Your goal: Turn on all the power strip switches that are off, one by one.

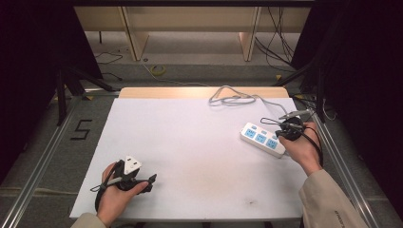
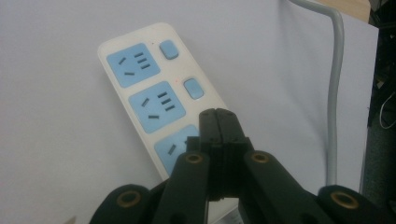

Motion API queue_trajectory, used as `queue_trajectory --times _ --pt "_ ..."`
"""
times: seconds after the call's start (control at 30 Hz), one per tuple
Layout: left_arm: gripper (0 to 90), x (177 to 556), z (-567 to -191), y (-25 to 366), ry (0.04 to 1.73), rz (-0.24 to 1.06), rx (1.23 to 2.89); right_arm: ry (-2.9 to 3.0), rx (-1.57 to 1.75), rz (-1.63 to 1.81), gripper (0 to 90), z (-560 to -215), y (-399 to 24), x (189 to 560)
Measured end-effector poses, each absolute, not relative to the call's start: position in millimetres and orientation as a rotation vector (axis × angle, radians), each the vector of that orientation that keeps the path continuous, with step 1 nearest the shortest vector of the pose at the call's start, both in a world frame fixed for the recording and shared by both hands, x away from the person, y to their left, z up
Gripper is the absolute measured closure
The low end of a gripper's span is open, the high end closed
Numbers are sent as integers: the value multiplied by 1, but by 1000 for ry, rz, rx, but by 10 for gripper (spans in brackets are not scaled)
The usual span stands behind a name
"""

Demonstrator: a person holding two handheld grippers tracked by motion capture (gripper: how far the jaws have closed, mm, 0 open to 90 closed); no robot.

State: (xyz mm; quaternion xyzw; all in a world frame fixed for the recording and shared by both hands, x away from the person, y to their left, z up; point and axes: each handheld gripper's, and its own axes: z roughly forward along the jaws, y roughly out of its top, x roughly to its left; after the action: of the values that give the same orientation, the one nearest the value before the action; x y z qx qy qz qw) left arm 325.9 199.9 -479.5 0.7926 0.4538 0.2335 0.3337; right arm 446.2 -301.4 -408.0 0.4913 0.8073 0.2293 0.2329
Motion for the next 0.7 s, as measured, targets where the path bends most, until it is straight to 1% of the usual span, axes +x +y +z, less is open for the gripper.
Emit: queue_trajectory --times 0.7 --pt "157 326 -480 200 1185 609 2072 2220 1384 615 900 -412 -302 462"
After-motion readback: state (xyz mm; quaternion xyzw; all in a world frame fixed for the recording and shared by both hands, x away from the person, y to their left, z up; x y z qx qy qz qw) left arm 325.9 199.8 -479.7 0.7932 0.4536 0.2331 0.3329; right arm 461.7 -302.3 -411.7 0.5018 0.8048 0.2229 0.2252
